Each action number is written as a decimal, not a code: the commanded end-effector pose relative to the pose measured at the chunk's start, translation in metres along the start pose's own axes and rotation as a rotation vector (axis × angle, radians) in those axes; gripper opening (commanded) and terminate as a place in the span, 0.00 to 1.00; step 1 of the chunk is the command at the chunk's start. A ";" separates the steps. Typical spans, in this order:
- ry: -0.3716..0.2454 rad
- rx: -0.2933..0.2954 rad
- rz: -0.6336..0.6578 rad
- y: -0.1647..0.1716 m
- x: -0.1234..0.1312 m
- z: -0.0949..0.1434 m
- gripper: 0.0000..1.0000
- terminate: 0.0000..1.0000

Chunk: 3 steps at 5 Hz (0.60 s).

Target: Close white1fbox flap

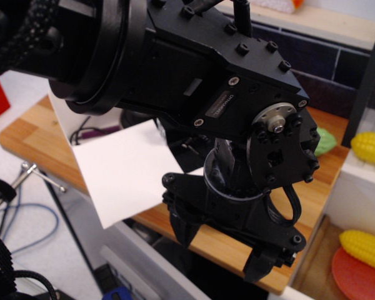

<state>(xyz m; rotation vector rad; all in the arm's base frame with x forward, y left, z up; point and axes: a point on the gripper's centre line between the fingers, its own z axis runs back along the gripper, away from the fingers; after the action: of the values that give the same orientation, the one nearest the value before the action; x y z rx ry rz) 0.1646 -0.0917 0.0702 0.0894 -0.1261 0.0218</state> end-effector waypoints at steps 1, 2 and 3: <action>0.000 0.000 0.000 0.000 0.000 0.000 1.00 0.00; -0.068 0.068 0.173 0.002 -0.004 -0.008 1.00 0.00; -0.131 0.090 0.292 0.009 -0.002 -0.017 1.00 0.00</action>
<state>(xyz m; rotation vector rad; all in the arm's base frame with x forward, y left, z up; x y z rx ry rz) 0.1626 -0.0770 0.0504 0.1674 -0.2663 0.3339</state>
